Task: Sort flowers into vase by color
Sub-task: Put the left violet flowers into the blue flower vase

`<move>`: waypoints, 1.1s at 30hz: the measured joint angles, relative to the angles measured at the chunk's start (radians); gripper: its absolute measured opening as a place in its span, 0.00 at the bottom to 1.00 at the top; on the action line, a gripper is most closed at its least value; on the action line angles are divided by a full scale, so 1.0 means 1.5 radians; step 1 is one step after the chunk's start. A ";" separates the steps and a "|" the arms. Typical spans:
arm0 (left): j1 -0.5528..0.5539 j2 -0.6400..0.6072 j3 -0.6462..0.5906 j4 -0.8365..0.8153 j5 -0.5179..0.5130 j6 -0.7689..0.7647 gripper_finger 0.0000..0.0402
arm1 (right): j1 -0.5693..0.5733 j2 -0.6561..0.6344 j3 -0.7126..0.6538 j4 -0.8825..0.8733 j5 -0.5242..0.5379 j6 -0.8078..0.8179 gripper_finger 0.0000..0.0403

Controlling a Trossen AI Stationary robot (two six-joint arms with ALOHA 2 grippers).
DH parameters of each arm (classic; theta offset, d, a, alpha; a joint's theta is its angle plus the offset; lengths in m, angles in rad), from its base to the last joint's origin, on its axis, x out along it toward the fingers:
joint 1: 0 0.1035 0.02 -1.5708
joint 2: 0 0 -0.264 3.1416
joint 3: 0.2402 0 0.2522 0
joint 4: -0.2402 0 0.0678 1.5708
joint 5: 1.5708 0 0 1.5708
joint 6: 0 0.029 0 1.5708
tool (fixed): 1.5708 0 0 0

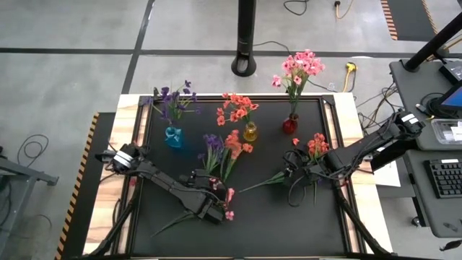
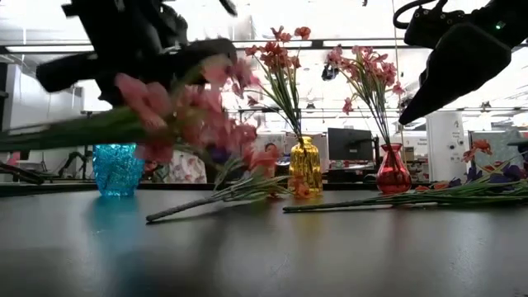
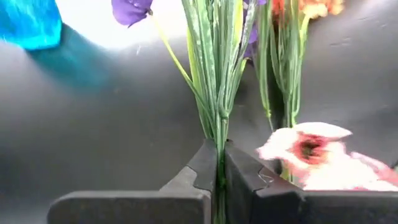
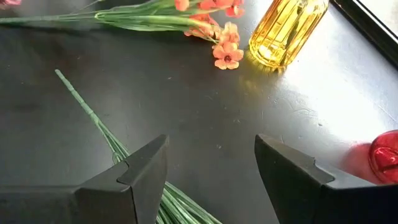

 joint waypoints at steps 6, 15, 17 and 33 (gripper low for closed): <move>-0.031 -0.001 0.036 -0.035 -0.100 0.153 0.00 | 0.000 0.000 -0.004 0.000 0.001 -0.006 0.57; -0.091 -0.001 0.025 -0.035 -0.253 0.327 0.00 | 0.000 0.000 -0.023 0.000 0.001 -0.005 0.57; -0.103 -0.001 0.025 -0.034 -0.269 0.315 0.00 | 0.000 0.000 -0.029 0.006 0.001 -0.005 0.57; -0.142 -0.001 0.025 -0.010 -0.486 0.220 0.00 | 0.112 -0.001 -0.064 0.179 0.133 -0.040 0.57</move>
